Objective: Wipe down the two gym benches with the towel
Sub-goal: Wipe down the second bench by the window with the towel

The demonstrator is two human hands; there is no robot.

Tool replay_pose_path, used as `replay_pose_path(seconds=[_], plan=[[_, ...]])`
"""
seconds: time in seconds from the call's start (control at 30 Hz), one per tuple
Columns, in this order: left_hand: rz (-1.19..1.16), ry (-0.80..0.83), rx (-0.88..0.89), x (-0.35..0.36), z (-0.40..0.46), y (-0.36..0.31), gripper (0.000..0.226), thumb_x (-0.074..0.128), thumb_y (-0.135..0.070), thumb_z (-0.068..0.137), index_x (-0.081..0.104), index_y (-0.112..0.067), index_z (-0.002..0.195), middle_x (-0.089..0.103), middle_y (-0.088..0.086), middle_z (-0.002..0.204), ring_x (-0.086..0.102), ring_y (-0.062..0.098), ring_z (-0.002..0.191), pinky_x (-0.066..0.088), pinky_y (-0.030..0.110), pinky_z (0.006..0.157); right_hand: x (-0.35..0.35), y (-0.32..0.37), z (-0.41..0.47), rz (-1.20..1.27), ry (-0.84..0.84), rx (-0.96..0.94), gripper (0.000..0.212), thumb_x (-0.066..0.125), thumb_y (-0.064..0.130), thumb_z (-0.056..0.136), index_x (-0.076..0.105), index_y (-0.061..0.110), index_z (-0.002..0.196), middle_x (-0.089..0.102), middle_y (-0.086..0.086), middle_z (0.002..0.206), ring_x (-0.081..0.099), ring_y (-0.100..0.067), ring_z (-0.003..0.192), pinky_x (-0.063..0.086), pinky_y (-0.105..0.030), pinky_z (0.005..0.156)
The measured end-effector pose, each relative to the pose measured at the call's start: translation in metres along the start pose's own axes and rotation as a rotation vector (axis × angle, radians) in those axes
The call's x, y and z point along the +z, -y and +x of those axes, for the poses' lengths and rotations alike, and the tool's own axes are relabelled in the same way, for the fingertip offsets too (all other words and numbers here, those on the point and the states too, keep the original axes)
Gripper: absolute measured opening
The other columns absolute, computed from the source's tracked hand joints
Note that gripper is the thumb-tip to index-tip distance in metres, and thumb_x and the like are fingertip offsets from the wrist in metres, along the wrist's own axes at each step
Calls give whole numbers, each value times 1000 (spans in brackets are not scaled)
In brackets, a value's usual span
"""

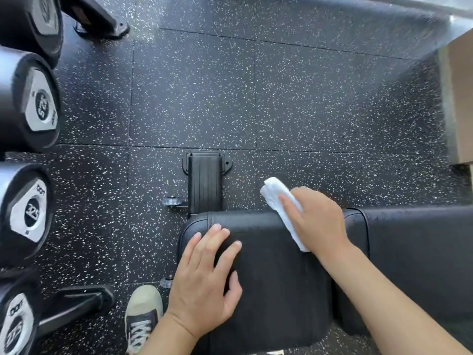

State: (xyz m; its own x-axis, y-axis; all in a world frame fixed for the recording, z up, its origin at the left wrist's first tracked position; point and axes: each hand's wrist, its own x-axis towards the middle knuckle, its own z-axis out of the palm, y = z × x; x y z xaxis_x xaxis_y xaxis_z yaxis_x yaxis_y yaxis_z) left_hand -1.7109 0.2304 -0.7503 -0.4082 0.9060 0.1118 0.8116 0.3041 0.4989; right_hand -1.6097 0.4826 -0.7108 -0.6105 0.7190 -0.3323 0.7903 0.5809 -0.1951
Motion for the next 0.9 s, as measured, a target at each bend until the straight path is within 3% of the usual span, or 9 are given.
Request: replay_pose_path(seconds=[0.1, 0.2, 0.27, 0.37, 0.53, 0.7, 0.83, 0.9], plan=[[-14, 7, -7, -1, 0, 0, 56, 65, -30, 82, 58, -19, 137, 50, 9, 150, 40, 29, 152, 26, 48, 128, 19, 66, 3, -3, -38, -170, 43, 40, 50, 104, 42, 24, 70, 58, 0, 71, 59, -29, 69, 36, -37, 58], [-32, 14, -20, -2, 1, 0, 54, 65, -29, 80, 58, -16, 133, 49, 13, 150, 40, 31, 151, 28, 49, 127, 36, 117, 12, 65, 59, -305, 38, 41, 50, 104, 44, 26, 76, 60, 1, 80, 60, -26, 78, 37, -38, 65], [-26, 29, -20, -4, 2, -1, 55, 65, -28, 80, 59, -15, 133, 50, 15, 149, 41, 33, 150, 29, 51, 126, 35, 113, 15, 111, 99, -316, 40, 39, 52, 106, 48, 24, 79, 59, 2, 82, 59, -24, 81, 38, -38, 66], [10, 24, -9, -6, 2, -1, 54, 63, -29, 82, 59, -15, 133, 51, 13, 146, 43, 32, 148, 28, 51, 127, 24, 69, 4, 78, 9, -374, 40, 42, 50, 106, 49, 22, 79, 58, -1, 79, 59, -26, 79, 41, -40, 67], [34, 7, -9, -6, 5, -3, 51, 62, -29, 82, 61, -12, 131, 52, 14, 144, 45, 36, 145, 32, 54, 124, 10, -10, -12, 72, -199, -262, 45, 43, 48, 103, 49, 15, 72, 52, -2, 71, 54, -29, 68, 36, -37, 58], [49, 8, -34, -7, 3, -6, 51, 61, -29, 82, 68, -7, 127, 53, 18, 143, 47, 38, 142, 30, 51, 126, 31, 32, -28, 67, -374, -342, 37, 48, 47, 101, 52, 20, 77, 53, 1, 70, 52, -25, 63, 26, -36, 58], [69, 26, -38, -10, 2, -10, 50, 61, -25, 84, 67, -7, 130, 54, 17, 145, 45, 37, 144, 34, 56, 123, 42, 56, -38, 129, -440, -365, 29, 57, 39, 100, 57, 16, 83, 55, -5, 74, 54, -30, 65, 41, -39, 56], [96, 12, -88, -11, -5, -17, 49, 57, -24, 88, 67, -10, 134, 56, 15, 147, 45, 36, 146, 33, 58, 123, 41, 52, -47, 98, -438, -385, 28, 60, 37, 100, 60, 13, 85, 57, -6, 75, 55, -31, 67, 42, -40, 59]])
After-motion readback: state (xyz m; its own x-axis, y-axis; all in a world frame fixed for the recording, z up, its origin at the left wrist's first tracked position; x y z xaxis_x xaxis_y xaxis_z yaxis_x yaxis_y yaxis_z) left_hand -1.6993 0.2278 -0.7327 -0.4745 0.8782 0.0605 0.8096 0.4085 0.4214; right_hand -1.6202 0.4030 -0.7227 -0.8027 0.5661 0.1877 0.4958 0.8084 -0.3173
